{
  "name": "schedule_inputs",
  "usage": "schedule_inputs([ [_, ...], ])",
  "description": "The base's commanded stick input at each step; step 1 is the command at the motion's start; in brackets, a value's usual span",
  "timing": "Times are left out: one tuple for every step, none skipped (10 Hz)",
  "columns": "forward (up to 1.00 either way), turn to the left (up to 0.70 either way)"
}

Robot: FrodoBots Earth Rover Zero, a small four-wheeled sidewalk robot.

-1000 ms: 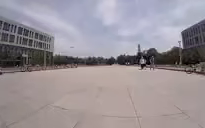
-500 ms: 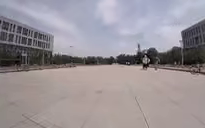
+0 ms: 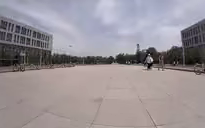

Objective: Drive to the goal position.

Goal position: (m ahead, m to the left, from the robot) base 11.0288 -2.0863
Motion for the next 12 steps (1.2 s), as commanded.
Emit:
schedule_inputs([
  [1.0,0.0],
  [1.0,0.0],
  [1.0,0.0],
  [1.0,0.0],
  [1.0,0.0],
  [1.0,0.0],
  [1.0,0.0],
  [1.0,0.0],
  [1.0,-0.11],
  [1.0,-0.29],
  [1.0,-0.39],
  [1.0,-0.4],
])
